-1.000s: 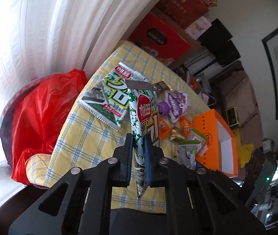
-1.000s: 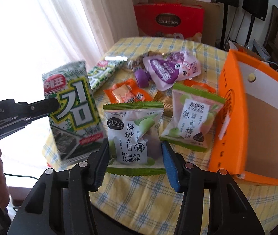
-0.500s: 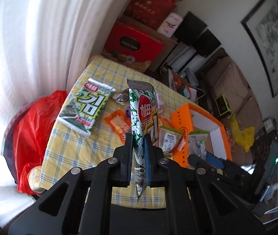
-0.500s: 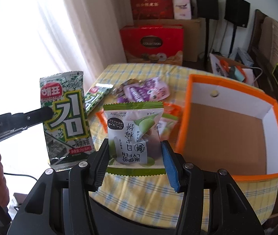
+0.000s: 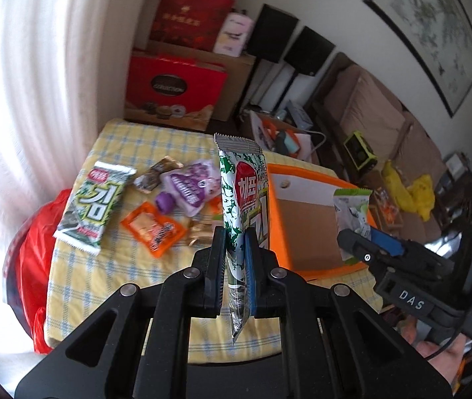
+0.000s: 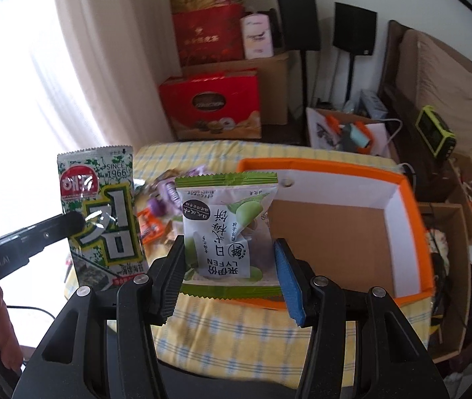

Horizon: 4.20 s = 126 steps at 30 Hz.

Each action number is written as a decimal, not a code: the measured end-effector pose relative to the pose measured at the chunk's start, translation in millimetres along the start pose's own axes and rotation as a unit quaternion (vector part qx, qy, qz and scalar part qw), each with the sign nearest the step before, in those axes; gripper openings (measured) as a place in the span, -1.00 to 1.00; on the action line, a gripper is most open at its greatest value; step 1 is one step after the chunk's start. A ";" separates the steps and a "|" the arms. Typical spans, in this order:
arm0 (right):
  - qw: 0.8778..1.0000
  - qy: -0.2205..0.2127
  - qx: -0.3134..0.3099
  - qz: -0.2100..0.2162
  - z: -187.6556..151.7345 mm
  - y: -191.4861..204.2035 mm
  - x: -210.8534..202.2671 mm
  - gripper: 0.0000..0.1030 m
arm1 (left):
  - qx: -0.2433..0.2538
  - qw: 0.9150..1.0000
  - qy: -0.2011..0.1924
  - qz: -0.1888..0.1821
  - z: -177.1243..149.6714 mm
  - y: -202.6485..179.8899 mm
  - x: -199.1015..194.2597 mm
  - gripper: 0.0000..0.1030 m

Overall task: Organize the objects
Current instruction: 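Carry both packets over the orange box and release them inside, then withdraw both tools from the box back toward the snacks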

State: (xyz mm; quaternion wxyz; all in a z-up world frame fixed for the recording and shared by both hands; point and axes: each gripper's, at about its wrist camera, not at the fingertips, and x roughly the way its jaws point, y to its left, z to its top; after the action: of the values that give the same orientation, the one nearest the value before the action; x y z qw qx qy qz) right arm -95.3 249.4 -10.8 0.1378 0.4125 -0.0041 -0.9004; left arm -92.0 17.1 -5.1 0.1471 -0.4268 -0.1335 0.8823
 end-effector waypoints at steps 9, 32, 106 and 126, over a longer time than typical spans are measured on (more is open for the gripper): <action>0.999 -0.018 0.025 -0.032 3.6 -38.9 -25.0 0.03 | 0.062 0.998 -0.009 0.007 7.1 -58.0 15.2 -0.81; 0.995 -0.011 0.068 -0.076 7.6 -109.4 -10.1 0.03 | 0.106 0.994 -0.004 0.004 29.7 -129.7 72.6 -0.81; 0.999 -0.011 0.007 -0.046 17.4 -31.9 18.2 1.00 | 0.053 0.987 -0.005 0.153 35.0 22.3 52.4 1.00; 0.997 0.041 -0.049 0.038 28.9 44.0 62.3 0.93 | -0.009 0.980 0.044 0.196 28.7 134.2 66.4 1.00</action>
State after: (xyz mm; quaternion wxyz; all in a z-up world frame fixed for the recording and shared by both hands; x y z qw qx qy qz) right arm -144.8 188.3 -32.6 0.1917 0.4417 0.0296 -0.8759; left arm -173.6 -84.9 -83.7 -0.0262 -0.4847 -0.0484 0.8729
